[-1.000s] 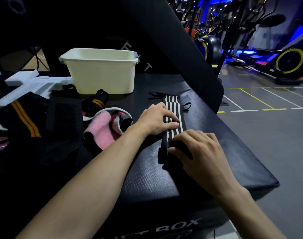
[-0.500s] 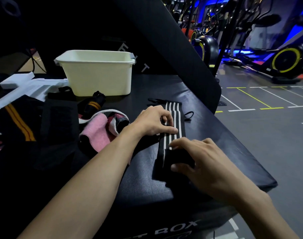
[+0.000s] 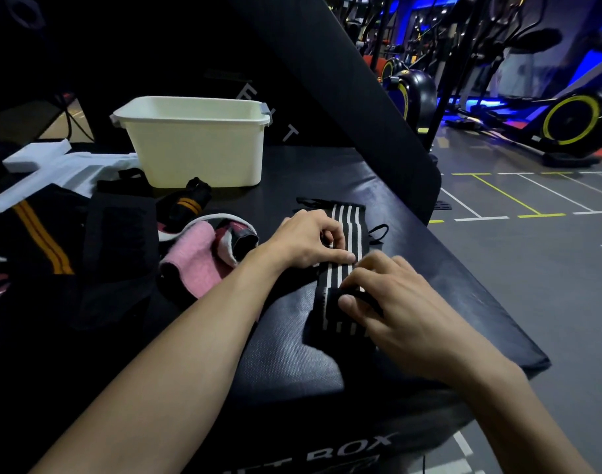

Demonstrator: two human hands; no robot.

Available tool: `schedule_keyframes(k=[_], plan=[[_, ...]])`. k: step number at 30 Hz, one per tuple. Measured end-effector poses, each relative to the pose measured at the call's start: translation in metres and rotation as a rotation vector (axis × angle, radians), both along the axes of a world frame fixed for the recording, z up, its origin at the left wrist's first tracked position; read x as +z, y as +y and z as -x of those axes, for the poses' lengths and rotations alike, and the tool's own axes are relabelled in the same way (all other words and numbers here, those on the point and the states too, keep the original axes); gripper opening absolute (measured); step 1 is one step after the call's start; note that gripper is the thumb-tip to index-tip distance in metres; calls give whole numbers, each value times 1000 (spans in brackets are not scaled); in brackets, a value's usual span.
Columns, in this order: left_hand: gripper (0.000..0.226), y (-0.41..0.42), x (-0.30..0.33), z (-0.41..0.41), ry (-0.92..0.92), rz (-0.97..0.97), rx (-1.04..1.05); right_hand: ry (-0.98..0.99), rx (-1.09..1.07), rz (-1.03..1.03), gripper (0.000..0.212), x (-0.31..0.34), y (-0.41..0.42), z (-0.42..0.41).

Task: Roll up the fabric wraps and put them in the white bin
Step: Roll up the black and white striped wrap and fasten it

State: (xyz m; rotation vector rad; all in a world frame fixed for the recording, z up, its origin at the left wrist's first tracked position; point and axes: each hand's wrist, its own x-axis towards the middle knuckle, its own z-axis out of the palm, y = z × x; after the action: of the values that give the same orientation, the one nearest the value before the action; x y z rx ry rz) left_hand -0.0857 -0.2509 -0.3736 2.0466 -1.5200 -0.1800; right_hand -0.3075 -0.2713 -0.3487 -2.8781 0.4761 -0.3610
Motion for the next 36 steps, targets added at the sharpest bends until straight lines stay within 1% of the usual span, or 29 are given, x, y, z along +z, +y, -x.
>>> schedule_keyframes(k=[3, 5, 8, 10, 12, 13, 15, 18, 20, 22, 25, 28, 34, 36], plan=[[31, 1, -1, 0, -1, 9, 1, 87, -93, 121, 30, 1, 5, -8], [31, 1, -1, 0, -1, 9, 0, 103, -121, 176, 25, 0, 8, -12], [30, 1, -2, 0, -10, 7, 0, 82, -148, 180, 24, -1, 6, -17], [23, 1, 0, 0, -15, 5, 3, 52, -162, 157, 27, -2, 3, -20], [15, 1, 2, 1, -2, -7, 10, -11, -166, 98, 23, -5, 1, -23], [14, 1, 3, 2, 3, -12, 11, -77, -156, 86, 18, -7, 1, -24], [12, 3, 4, 3, 7, -16, 9, -194, -147, 175, 5, -12, 2, -25], [13, 3, 3, 2, 12, -12, 5, -311, -141, 281, 2, -19, 4, -24], [17, 2, 1, 1, 1, -1, 2, -371, -98, 300, 8, -22, 5, -20], [23, 0, -1, 0, -2, 12, 4, -368, -71, 248, 19, -25, 5, -12], [29, 0, -3, -2, 2, 35, 4, -257, -38, 178, 39, -30, -2, -5], [30, -1, -4, -3, 0, 36, -7, -199, -50, 124, 49, -31, -11, -6], [19, -1, -3, -6, 95, 52, -33, -167, -21, 177, 52, -22, -14, -8], [22, -2, -3, -8, 120, 28, -50, -143, 3, 186, 50, -14, -11, -3]])
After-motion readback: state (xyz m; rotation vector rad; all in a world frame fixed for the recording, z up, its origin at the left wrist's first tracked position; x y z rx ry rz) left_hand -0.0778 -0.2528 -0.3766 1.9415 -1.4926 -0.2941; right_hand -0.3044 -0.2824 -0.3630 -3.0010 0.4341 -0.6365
